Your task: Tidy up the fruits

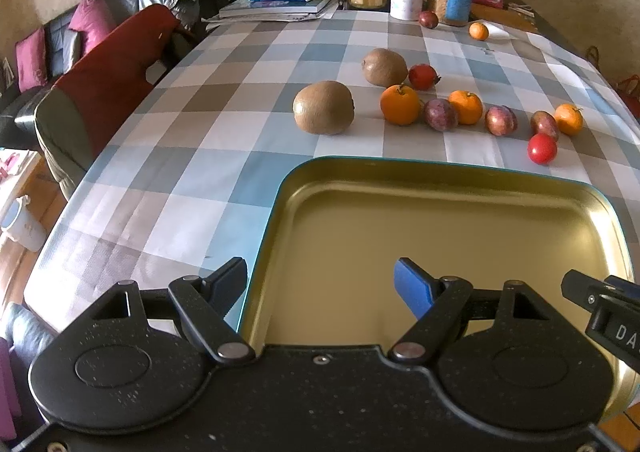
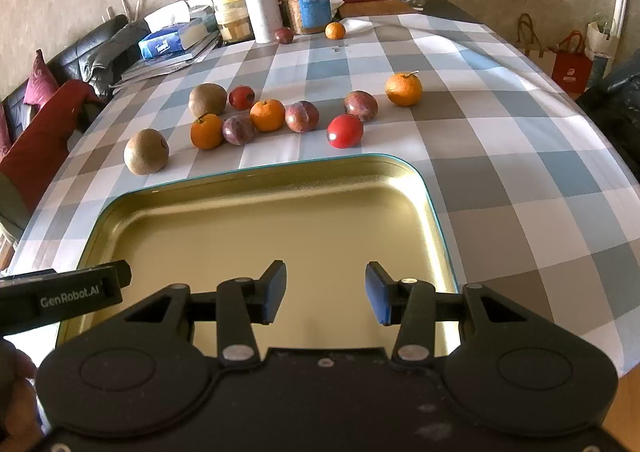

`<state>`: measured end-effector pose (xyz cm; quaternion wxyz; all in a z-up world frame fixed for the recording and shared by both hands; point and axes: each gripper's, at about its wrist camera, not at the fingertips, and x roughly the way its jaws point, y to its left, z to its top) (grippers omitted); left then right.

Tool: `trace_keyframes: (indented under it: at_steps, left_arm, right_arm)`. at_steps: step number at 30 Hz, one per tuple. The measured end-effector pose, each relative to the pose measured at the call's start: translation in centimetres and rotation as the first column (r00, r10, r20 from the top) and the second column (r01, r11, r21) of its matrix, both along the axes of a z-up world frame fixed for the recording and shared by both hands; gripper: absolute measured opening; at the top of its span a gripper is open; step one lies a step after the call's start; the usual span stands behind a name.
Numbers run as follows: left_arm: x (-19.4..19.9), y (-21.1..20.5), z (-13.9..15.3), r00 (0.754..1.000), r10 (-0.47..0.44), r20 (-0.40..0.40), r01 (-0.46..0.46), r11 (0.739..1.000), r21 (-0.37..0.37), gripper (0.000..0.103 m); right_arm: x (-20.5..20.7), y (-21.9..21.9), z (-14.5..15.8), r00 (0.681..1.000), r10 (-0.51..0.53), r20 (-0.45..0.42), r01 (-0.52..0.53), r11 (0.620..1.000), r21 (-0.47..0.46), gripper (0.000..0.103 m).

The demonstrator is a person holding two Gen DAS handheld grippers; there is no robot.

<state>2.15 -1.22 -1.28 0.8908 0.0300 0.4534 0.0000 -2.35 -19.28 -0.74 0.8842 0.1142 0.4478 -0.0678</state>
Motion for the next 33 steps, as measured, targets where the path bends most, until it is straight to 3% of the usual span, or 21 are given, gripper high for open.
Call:
trace_keyframes:
  at_steps: [15,22,27,33]
  left_arm:
    - [0.4,-0.7,-0.1,1.0,-0.011,0.002,0.011,1.0,0.013,0.081]
    - [0.3,-0.8,0.0,1.0,-0.02,0.025,0.018,0.999,0.049,0.081]
    - [0.2,-0.7,-0.2,0.999,-0.051,-0.016,0.051,0.999,0.012,0.081]
    - [-0.3,-0.6,-0.1,0.999,-0.051,-0.006,0.051,0.999,0.01,0.081]
  right_arm:
    - [1.4,0.2,-0.3,1.0,0.007,-0.007,-0.007,1.0,0.011,0.046]
    - [1.5,0.3,-0.4,1.0,0.002,-0.019,-0.002,1.0,0.019,0.04]
    - [1.3,0.3,-0.5,0.999,0.006,-0.037,-0.005,0.999,0.033,0.04]
    - [0.8,0.7,-0.3,1.0,0.01,-0.027,-0.01,1.0,0.0,0.04]
